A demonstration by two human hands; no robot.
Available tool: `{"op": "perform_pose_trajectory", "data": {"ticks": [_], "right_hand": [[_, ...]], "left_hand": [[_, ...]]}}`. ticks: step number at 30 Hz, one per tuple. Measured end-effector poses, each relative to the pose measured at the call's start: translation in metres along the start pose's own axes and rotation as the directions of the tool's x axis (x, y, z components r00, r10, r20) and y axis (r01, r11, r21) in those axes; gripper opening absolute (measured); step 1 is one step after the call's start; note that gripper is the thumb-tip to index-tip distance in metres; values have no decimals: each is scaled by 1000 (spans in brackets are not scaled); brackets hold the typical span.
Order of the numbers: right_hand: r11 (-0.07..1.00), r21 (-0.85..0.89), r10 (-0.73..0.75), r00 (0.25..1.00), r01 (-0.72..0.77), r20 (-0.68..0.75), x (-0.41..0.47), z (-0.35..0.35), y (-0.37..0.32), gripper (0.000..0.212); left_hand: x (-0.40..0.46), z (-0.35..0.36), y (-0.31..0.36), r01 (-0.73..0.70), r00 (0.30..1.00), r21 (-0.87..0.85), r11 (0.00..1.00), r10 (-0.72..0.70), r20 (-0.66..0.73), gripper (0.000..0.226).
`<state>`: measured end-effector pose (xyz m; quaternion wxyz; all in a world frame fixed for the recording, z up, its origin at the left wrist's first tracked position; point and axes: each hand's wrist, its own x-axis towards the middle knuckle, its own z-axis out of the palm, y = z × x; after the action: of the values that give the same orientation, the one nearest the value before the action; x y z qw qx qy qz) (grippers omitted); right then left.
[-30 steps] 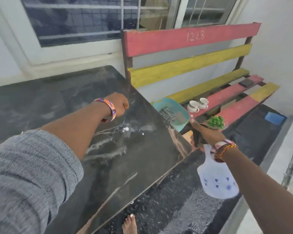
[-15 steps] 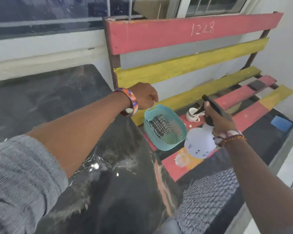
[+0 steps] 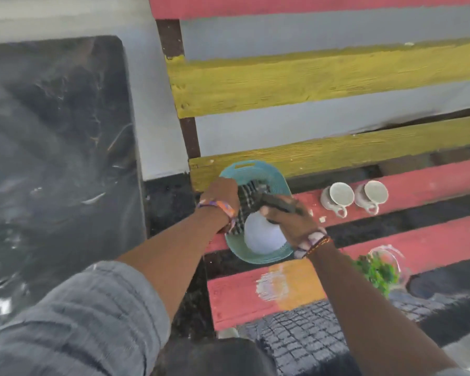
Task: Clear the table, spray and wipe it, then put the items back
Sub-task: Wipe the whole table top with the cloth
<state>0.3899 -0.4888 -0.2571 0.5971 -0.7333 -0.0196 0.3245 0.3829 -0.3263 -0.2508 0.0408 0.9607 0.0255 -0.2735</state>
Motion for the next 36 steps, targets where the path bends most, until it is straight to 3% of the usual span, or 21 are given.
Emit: {"op": "perform_pose_trajectory", "data": {"ticks": [1, 3, 8, 11, 15, 21, 25, 28, 30, 32, 36], "right_hand": [[1000, 11, 25, 998, -25, 50, 5, -1, 10, 62], [999, 20, 37, 989, -40, 145, 16, -3, 27, 27], [997, 64, 25, 934, -51, 357, 20, -16, 32, 47], [980, -199, 94, 878, 1, 470, 18, -30, 37, 59], [915, -402, 121, 914, 49, 388, 19, -48, 47, 68], [819, -553, 61, 934, 154, 351, 27, -54, 49, 61], [911, -410, 29, 979, 57, 201, 28, -60, 52, 46], [927, -367, -37, 994, 74, 105, 26, -67, 43, 36], [918, -384, -85, 995, 98, 51, 24, -71, 28, 29], [918, -372, -148, 989, 140, 7, 23, -71, 8, 25], [953, -237, -197, 980, 188, -13, 15, -56, -35, 20]], "left_hand": [[5, 3, 1, 19, 1000, -8, 1000, -19, 1, 31], [17, 10, -3, -30, 999, 44, 999, 31, -24, 33], [41, 16, -3, -166, 985, 384, 908, 173, 16, 28], [58, 18, 3, -182, 983, 495, 850, 171, 69, 26], [71, 21, 11, -178, 981, 521, 835, 113, 155, 31], [72, 36, 12, -110, 989, 495, 862, 47, 138, 28], [65, 23, 12, -130, 988, 376, 918, 90, 123, 15], [58, 6, 5, -59, 997, 8, 998, 58, 49, 5], [48, -11, 3, -75, 997, -258, 963, 78, 3, 15], [32, -31, 1, -92, 995, -401, 911, 72, -66, 24], [3, -76, -5, -112, 973, -644, 757, -47, -225, 19]]}}
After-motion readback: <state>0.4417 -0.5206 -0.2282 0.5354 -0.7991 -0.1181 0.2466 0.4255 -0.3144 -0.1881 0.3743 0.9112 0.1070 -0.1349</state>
